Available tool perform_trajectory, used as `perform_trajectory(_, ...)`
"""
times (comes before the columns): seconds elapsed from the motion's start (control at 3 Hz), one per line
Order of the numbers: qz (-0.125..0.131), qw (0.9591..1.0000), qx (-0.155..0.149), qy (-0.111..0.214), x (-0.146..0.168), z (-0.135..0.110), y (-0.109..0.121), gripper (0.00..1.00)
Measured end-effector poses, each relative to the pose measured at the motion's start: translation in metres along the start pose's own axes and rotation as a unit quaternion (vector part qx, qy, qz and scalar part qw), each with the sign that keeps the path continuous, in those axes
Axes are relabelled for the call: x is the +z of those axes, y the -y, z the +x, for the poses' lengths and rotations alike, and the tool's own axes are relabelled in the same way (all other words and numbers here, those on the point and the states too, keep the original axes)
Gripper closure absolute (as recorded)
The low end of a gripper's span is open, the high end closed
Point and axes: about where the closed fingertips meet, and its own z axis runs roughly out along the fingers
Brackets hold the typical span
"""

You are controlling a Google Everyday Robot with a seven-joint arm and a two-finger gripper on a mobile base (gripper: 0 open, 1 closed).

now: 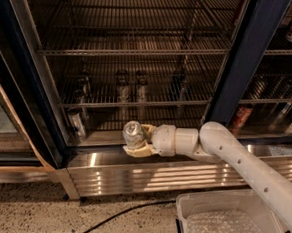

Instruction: Pick 7up can from bottom shelf of fridge

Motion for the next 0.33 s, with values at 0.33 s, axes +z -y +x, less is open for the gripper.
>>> perform_trajectory(0.33,0.000,1.0000,0.000,0.000,0.0000,0.0000,0.0000,1.00)
